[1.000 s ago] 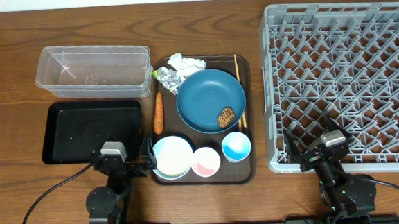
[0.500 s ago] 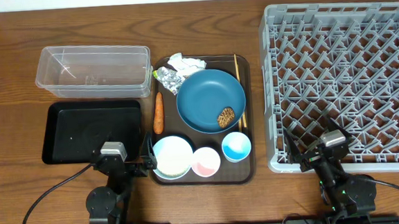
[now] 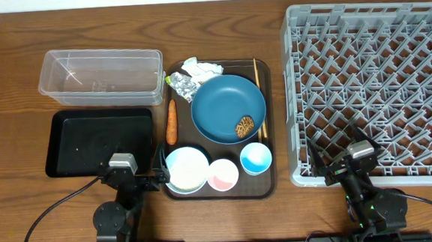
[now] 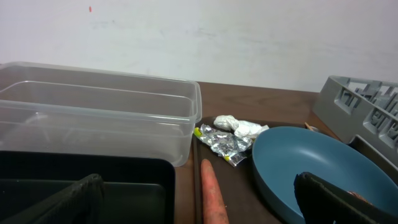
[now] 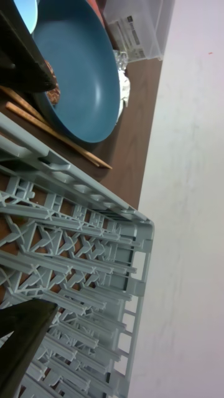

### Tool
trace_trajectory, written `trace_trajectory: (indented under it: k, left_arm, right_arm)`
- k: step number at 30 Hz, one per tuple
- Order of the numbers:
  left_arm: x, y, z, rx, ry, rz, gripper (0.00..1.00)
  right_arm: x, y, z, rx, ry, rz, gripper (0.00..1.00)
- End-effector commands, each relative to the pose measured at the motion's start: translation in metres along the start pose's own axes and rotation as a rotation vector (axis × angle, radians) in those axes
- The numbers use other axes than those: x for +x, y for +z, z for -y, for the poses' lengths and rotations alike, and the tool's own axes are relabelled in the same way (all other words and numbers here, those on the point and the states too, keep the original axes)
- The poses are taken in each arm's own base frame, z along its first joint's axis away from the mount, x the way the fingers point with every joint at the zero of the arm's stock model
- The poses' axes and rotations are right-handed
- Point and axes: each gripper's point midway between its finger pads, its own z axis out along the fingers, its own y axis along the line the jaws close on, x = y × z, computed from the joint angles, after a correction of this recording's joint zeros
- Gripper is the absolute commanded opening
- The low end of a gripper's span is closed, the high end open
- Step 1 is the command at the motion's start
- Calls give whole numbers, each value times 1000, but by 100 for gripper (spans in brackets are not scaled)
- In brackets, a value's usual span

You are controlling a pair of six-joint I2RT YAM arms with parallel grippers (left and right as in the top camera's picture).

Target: Sort waste into correct bins and load items into the dishwasher rack

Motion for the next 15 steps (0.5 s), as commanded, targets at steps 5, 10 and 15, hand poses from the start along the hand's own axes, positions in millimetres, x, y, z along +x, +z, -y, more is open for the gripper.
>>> trace_trajectory:
  k: [5,10,15]
  left_arm:
    - [14,0,2,14,10,-46,98]
    - [14,0,2,14,10,-46,98]
    - [14,0,2,14,10,-46,98]
  right_arm:
    - [0,0,2,5,-1,1,99]
    - [0,0,2,5,-1,1,99]
    - [0,0,2,5,-1,1,99]
